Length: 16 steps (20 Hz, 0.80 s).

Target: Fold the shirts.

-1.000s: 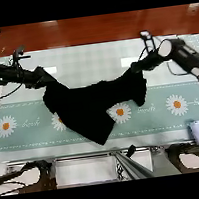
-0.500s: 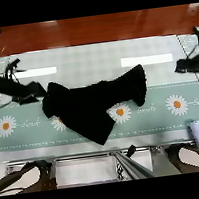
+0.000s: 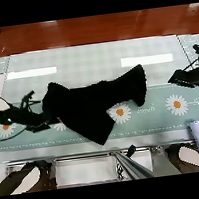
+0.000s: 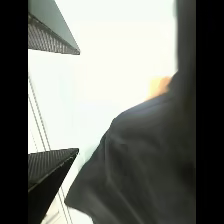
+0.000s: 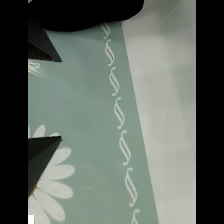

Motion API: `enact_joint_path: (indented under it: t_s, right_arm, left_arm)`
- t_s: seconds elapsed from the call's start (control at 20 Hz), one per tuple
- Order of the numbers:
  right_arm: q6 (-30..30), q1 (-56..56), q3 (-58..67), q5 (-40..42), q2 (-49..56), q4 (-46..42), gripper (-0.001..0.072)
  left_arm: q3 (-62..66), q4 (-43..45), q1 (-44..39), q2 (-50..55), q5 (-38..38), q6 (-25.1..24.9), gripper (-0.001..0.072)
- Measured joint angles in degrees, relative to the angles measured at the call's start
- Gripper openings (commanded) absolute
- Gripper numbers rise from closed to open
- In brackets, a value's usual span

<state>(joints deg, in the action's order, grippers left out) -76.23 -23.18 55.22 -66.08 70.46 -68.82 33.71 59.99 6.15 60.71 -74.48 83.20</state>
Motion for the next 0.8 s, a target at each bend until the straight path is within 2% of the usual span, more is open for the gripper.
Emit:
enact_joint_path:
  t_s: [0.2,0.4,0.45,0.6,0.65,0.7,0.75,0.8]
  right_arm:
    - [0.5,-0.2,-0.3,0.3,0.0,1.8,0.0533]
    - [0.6,-0.2,-0.5,0.0,0.0,2.6,0.0533]
    - [0.7,-0.2,-0.5,-0.1,0.0,2.7,0.0533]
    - [0.8,-0.2,-0.5,-0.3,0.0,3.8,0.0533]
    - [0.8,-0.2,-0.5,-0.3,0.0,4.3,0.0533]
    - [1.1,-0.2,-0.5,-0.4,0.0,4.7,0.0532]
    - [1.5,-0.2,-0.5,-0.5,0.0,4.8,0.0532]
    - [1.7,-0.3,-0.5,-0.5,0.0,4.8,0.0532]
  left_arm:
    - [-5.9,-8.3,-5.2,-0.5,8.5,-1.6,0.0654]
    - [-7.7,-12.6,-9.9,-0.2,16.0,-2.1,0.0649]
    - [-7.8,-13.3,-10.8,0.2,16.8,-2.1,0.0608]
    - [-8.1,-14.7,-12.7,2.4,19.9,-1.0,0.0351]
    - [-8.1,-15.1,-13.1,3.2,21.0,-0.6,0.024]
    - [-8.1,-15.5,-13.3,4.0,22.0,-0.1,0.0077]
    - [-8.1,-15.5,-13.5,4.5,23.0,0.1,0.0027]
    - [-8.1,-15.9,-13.6,4.9,23.6,0.2,0.0027]
